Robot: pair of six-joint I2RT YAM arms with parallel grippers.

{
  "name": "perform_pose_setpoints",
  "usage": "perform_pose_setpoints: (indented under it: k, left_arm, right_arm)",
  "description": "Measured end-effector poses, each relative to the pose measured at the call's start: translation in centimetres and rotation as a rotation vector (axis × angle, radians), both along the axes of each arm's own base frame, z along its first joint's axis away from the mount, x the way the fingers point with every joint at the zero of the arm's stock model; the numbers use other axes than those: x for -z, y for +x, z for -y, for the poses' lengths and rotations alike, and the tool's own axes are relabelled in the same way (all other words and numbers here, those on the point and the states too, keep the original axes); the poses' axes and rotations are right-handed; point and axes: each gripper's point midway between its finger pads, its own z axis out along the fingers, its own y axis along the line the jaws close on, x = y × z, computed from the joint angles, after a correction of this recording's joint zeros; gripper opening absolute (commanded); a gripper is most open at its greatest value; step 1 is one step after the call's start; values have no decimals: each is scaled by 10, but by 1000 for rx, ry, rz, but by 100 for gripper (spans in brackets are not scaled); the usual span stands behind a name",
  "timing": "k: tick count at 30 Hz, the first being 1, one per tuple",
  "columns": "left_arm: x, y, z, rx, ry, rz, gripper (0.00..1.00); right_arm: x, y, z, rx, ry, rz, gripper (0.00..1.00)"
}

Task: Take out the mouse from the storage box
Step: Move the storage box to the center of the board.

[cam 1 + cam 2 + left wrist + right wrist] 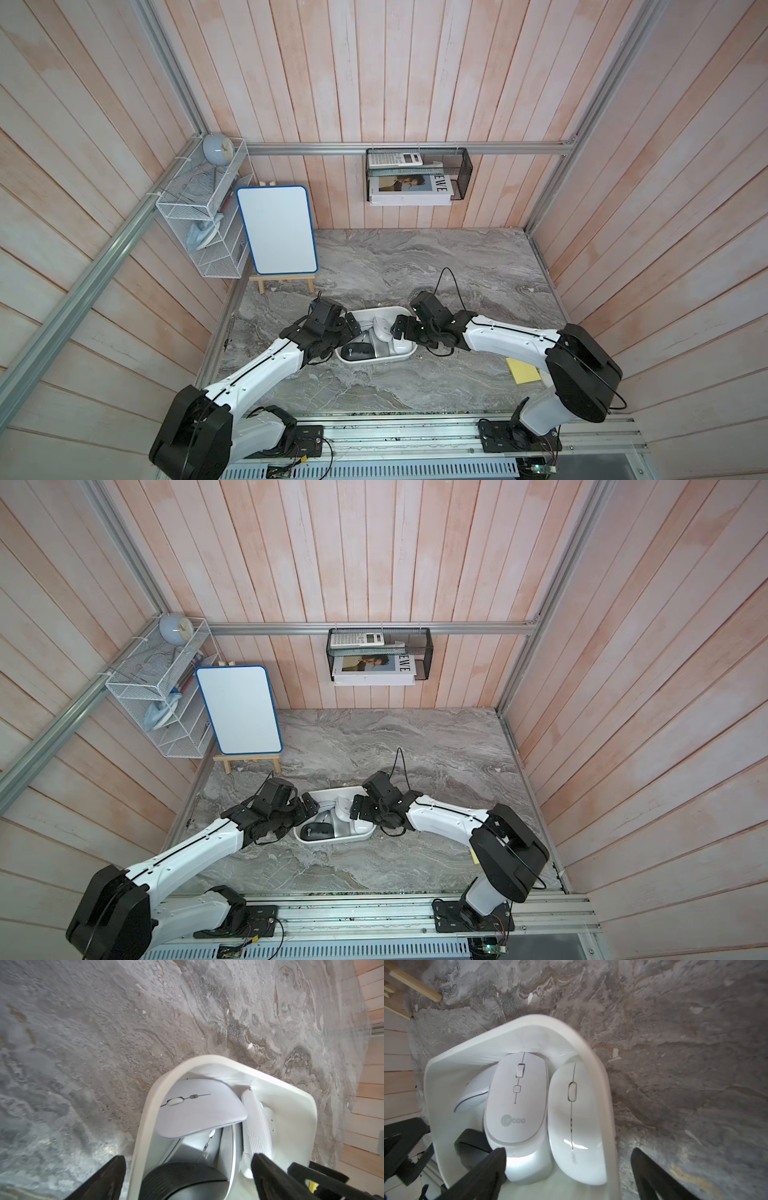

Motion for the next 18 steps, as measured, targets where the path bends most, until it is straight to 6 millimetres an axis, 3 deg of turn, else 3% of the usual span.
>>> perform_pose_setpoints:
  k: [3,9,18]
  left_arm:
    - [2,8,11,18,9,-9,100]
    - [1,30,30,33,4,-7,100]
    - [-5,77,59,39,0,8,100]
  right_arm:
    - [1,4,0,0,22,-16,97]
    - [2,26,20,62,36,-33,97]
    - [2,67,47,128,24,-36,96]
